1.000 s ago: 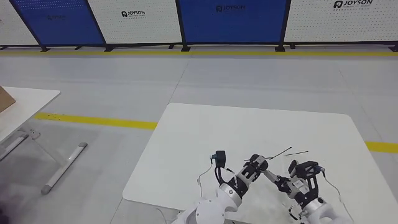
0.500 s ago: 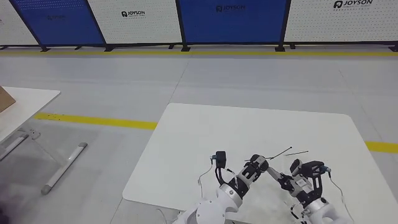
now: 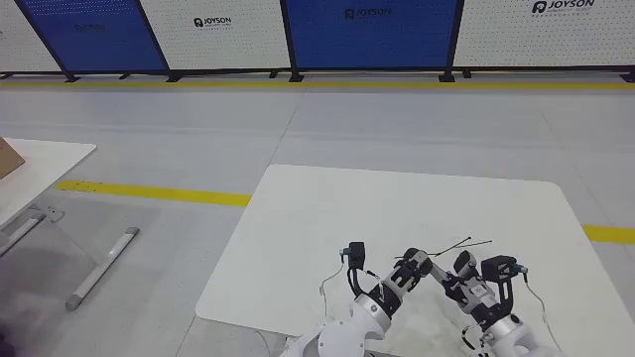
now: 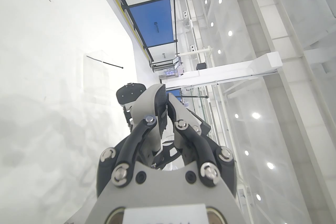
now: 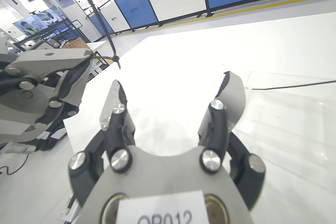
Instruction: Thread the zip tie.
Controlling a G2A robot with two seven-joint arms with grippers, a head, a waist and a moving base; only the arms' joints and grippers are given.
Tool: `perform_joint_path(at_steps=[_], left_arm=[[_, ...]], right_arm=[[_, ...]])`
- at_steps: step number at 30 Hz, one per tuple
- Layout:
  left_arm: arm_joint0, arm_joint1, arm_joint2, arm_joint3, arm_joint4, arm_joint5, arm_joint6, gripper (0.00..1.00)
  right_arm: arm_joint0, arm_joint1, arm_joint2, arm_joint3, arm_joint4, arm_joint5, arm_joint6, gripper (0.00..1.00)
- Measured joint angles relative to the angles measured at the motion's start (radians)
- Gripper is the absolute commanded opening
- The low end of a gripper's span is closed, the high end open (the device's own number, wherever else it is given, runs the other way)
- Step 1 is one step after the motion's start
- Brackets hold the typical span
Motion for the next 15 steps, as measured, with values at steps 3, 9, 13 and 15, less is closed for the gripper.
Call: perform_joint_path(at_steps=[3,9,13,15], left_arm=[[-0.002,0.000,0.005,0.006,0.008,0.000,0.004,0.00],[-0.006,-0.002,0.015,0.015,0.023,0.001,0.020,0.00],[-0.008,-0.003,0.021,0.020,0.030,0.000,0.024,0.00],[-0.009,-0.003,0.025,0.023,0.036,0.001,0.029,0.00]], right_arm=[[0.001,0.004,-0.005,-0.006,0.007,0.000,-0.005,0.50],[0.000,0.014,-0.016,-0.019,0.008,0.000,-0.008,0.47],[0.001,0.020,-0.021,-0.023,0.010,0.000,-0.011,0.45],[0.001,0.024,-0.025,-0.025,0.010,0.000,-0.011,0.45]])
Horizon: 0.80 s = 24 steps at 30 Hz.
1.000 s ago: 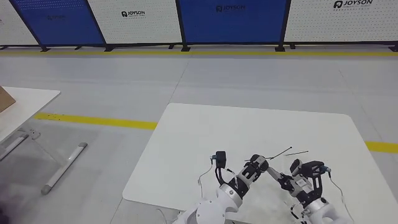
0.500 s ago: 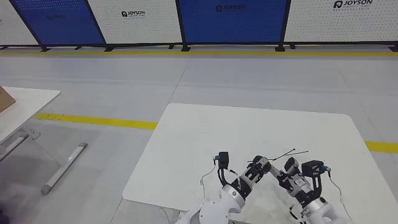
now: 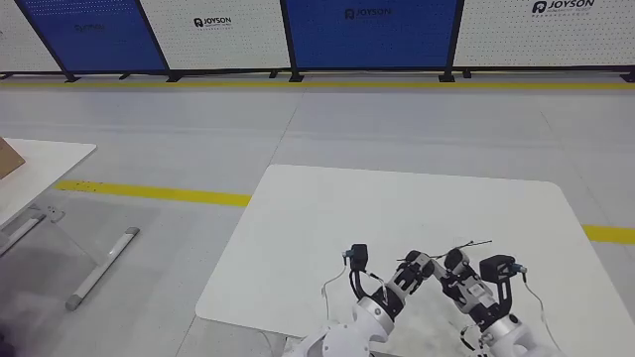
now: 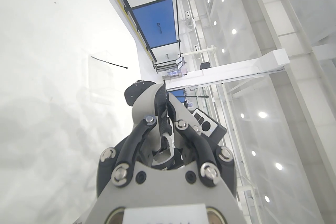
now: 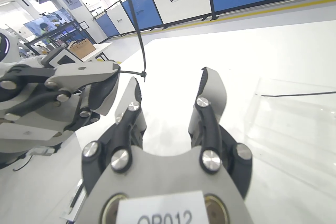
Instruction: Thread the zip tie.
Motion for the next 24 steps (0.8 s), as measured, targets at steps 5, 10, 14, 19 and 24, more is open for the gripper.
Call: perform_joint_path(at_steps=[5,10,14,19,24], left_arm=[[-0.001,-0.001,0.008,0.005,0.010,-0.004,0.011,0.00],[-0.002,-0.002,0.016,0.010,0.020,-0.005,0.011,0.00],[-0.003,-0.002,0.018,0.011,0.024,-0.004,0.013,0.00],[-0.003,-0.002,0.019,0.011,0.027,-0.002,0.017,0.00],[-0.004,-0.003,0.021,0.014,0.028,-0.001,0.024,0.00]], right_arm=[[0.002,0.008,-0.008,-0.002,0.008,0.000,-0.005,0.42],[0.003,0.015,-0.014,-0.001,0.012,0.000,-0.015,0.33],[0.005,0.020,-0.018,0.000,0.015,0.000,-0.022,0.26],[0.007,0.026,-0.023,0.001,0.015,0.000,-0.027,0.21],[0.008,0.031,-0.029,0.004,0.013,0.000,-0.033,0.22]])
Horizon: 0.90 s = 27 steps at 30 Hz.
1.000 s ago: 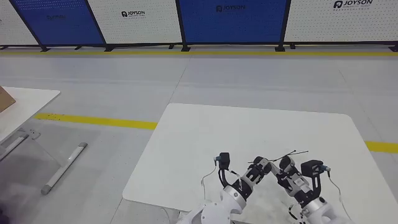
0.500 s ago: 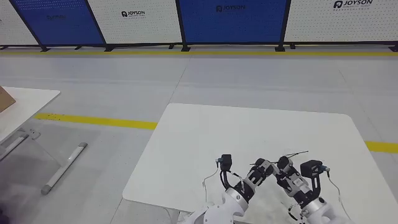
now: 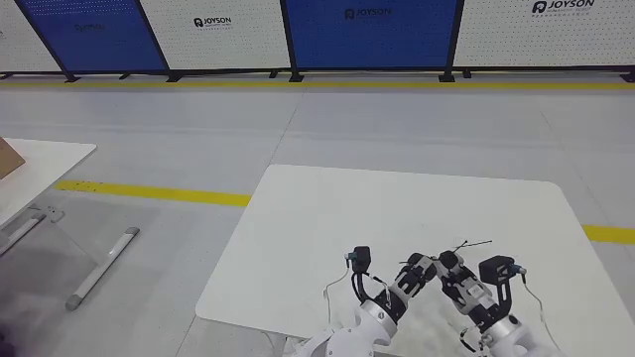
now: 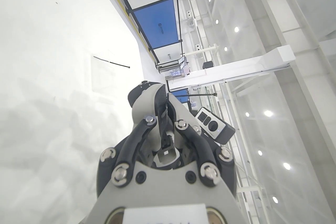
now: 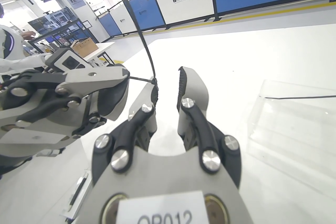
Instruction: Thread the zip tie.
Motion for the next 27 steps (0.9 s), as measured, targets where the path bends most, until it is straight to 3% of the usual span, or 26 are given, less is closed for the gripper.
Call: perform_joint_path(at_steps=[16,21,27], left_arm=[[-0.007,-0.003,0.002,0.006,0.002,0.005,0.017,0.00],[-0.006,-0.003,0.001,0.005,0.007,0.008,0.018,0.00],[-0.006,-0.003,0.002,0.005,0.016,0.007,0.013,0.00]], right_arm=[[-0.004,0.016,-0.012,-0.019,-0.009,0.000,-0.007,0.19],[-0.002,0.019,-0.014,-0.019,-0.005,0.000,-0.007,0.07],[0.002,0.022,-0.015,-0.017,0.005,0.000,-0.005,0.00]])
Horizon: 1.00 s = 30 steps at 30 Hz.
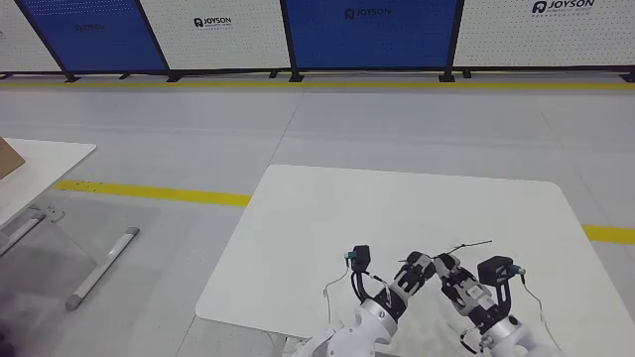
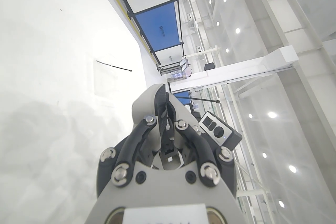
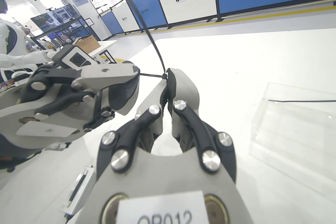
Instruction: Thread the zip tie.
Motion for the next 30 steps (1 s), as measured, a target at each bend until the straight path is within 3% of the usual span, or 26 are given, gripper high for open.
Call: perform_joint_path(at_steps=[20,21,25,30], left_arm=[[0.010,0.001,-0.007,-0.011,-0.004,-0.034,0.002,0.00],[0.009,0.001,-0.006,-0.009,-0.005,-0.032,0.002,0.00],[0.005,0.000,-0.005,-0.002,-0.007,-0.028,0.001,0.00],[0.003,-0.001,-0.004,-0.001,-0.007,-0.026,0.003,0.00]], right_arm=[[0.012,0.005,-0.013,0.021,0.006,0.000,0.004,0.00],[0.012,0.006,-0.013,0.021,0.009,0.000,0.004,0.07],[0.012,0.008,-0.014,0.020,0.013,0.000,0.007,0.18],[0.013,0.011,-0.014,0.022,0.022,0.000,0.008,0.19]])
